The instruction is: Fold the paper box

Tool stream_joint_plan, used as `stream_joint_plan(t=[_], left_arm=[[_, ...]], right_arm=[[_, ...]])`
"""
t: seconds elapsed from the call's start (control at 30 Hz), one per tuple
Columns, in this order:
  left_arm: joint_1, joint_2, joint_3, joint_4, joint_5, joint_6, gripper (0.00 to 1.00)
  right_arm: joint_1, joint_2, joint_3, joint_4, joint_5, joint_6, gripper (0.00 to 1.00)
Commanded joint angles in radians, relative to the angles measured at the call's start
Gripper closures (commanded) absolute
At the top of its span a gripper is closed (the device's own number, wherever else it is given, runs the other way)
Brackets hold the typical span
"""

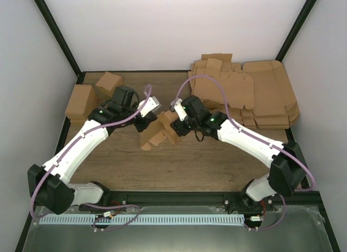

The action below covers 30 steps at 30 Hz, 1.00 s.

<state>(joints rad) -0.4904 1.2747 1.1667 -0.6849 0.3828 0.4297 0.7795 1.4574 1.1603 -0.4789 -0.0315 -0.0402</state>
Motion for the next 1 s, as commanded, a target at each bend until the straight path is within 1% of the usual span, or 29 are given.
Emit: stream_joint_plan(t=[0.0, 0.3, 0.37, 0.43, 0.5, 0.6, 0.63, 0.8, 0.97], left_arm=[[-0.004, 0.037, 0.067, -0.012, 0.102, -0.026, 0.96], [-0.004, 0.078, 0.155, -0.042, 0.143, -0.100, 0.95], [-0.004, 0.080, 0.174, -0.041, 0.145, -0.127, 0.92], [-0.004, 0.081, 0.194, -0.040, 0.143, -0.155, 0.84], [-0.004, 0.071, 0.208, -0.035, 0.138, -0.171, 0.69], [-0.004, 0.036, 0.209, -0.016, 0.113, -0.218, 0.52], [-0.004, 0.022, 0.210, -0.011, 0.096, -0.245, 0.49], [-0.004, -0.026, 0.251, -0.057, 0.066, -0.314, 0.39], [-0.004, -0.106, 0.220, -0.084, 0.010, -0.362, 0.27]], right_arm=[[0.047, 0.055, 0.066, -0.009, 0.123, -0.042, 0.29], [0.064, 0.083, 0.070, -0.020, 0.229, -0.044, 0.31], [0.063, 0.080, 0.066, -0.012, 0.244, -0.036, 0.32], [0.064, 0.077, 0.064, -0.006, 0.254, -0.024, 0.34], [0.065, 0.075, 0.059, 0.002, 0.255, -0.010, 0.37], [0.063, 0.081, 0.055, 0.004, 0.256, 0.016, 0.42], [0.063, 0.084, 0.051, 0.005, 0.255, 0.024, 0.45], [0.056, 0.086, 0.005, 0.034, 0.219, 0.055, 0.48], [-0.018, 0.048, -0.082, 0.109, 0.091, 0.110, 0.50]])
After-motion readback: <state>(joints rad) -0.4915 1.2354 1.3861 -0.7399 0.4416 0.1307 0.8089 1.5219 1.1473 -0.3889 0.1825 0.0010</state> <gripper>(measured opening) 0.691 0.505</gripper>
